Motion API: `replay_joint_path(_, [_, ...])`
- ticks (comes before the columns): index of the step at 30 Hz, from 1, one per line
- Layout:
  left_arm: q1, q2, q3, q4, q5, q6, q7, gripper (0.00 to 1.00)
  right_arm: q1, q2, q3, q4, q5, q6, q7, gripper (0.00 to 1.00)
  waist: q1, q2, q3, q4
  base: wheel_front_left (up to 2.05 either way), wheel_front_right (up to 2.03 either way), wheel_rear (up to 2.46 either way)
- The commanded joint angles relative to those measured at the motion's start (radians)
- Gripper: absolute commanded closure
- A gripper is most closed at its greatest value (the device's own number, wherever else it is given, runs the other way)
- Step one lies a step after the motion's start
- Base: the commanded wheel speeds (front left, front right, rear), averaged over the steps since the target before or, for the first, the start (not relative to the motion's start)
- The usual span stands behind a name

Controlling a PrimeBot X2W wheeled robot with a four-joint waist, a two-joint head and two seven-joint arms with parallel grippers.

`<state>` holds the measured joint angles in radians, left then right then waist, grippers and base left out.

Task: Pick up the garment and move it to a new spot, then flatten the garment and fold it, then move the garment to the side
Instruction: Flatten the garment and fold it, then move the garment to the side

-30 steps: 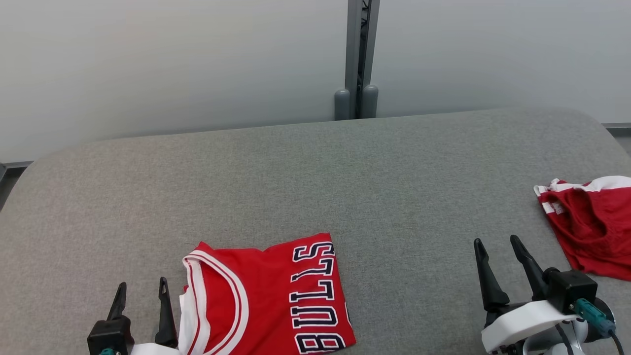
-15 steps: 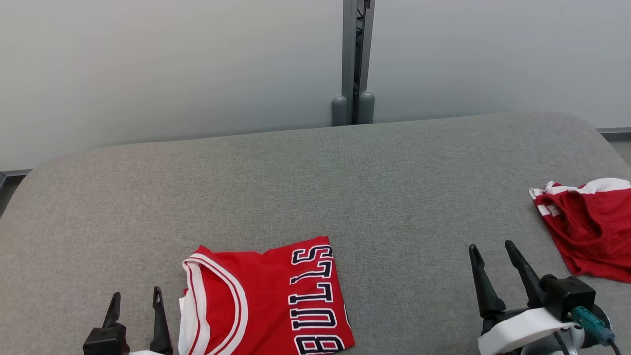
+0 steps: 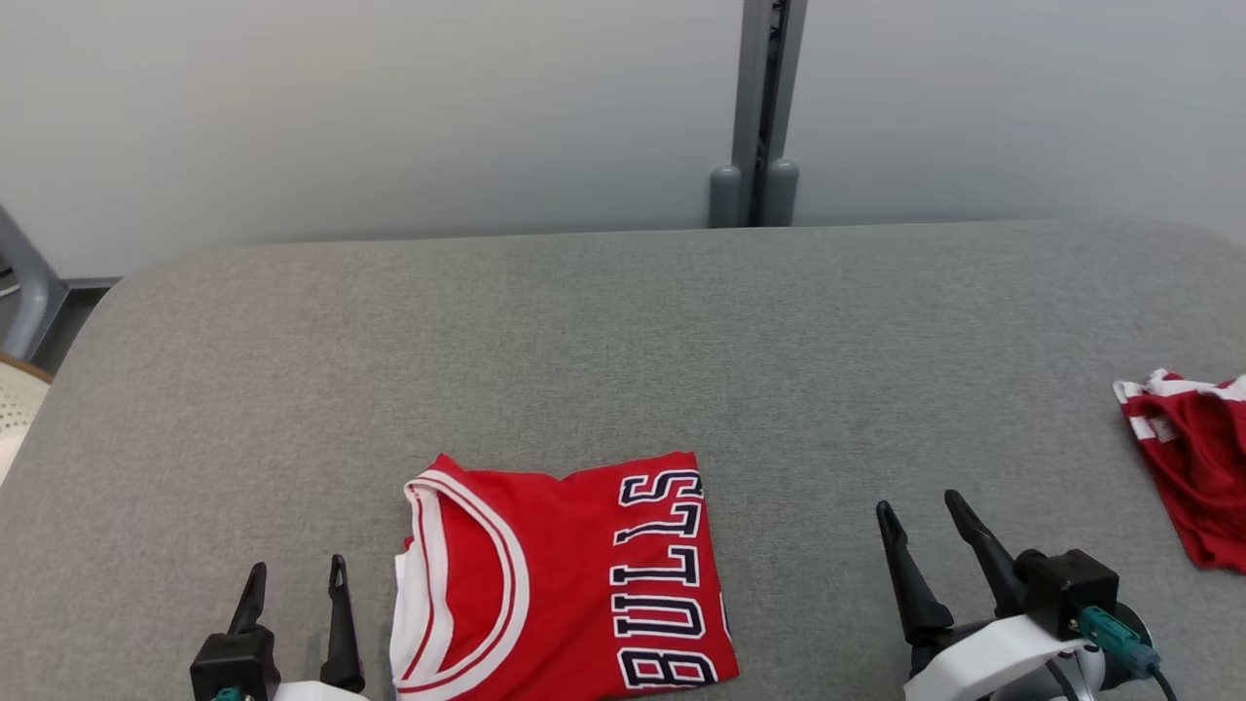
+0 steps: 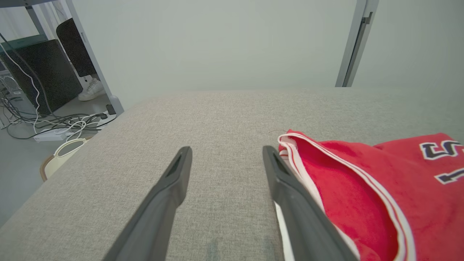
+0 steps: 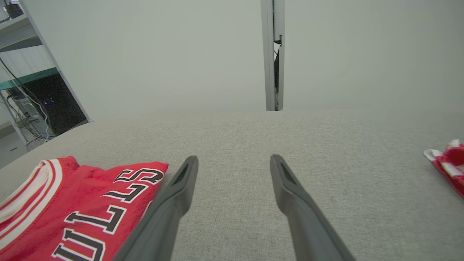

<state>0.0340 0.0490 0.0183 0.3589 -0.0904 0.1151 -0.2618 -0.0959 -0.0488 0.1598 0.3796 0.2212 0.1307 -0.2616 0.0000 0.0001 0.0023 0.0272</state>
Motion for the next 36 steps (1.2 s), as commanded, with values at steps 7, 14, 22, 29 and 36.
replay_joint_path(7, [-0.023, 0.004, -0.043, -0.007, -0.015, 0.008, -0.004, 0.00, -0.081, -0.005, 0.100, 0.091, 0.060, 0.000, -0.004, 0.00, 0.0000, -0.0001, 0.072, 0.145, 0.00, 0.00, 0.00])
replay_joint_path(14, [-0.028, 0.004, -0.063, -0.014, -0.021, 0.017, -0.004, 0.00, -0.136, -0.005, 0.146, 0.195, 0.126, 0.000, -0.004, 0.00, 0.0000, -0.0001, 0.101, 0.222, 0.00, 0.00, 0.00])
replay_joint_path(22, [-0.032, 0.004, -0.072, -0.019, -0.016, 0.016, -0.004, 0.00, -0.191, -0.006, 0.235, 0.345, 0.253, 0.000, -0.004, 0.00, 0.0000, -0.0001, 0.119, 0.268, 0.00, 0.00, 0.00])
replay_joint_path(29, [-0.042, 0.004, -0.075, -0.030, -0.005, 0.012, -0.004, 0.00, -0.226, -0.005, 0.283, 0.392, 0.314, 0.000, -0.001, 1.00, 0.0000, -0.0001, 0.118, 0.253, 0.00, 0.00, 0.00])
replay_joint_path(36, [-0.028, 0.004, -0.060, -0.037, 0.003, 0.002, -0.004, 0.00, -0.221, -0.008, 0.260, 0.363, 0.291, 0.000, -0.002, 1.00, 0.0000, -0.0001, 0.094, 0.127, 0.00, 0.00, 0.00])
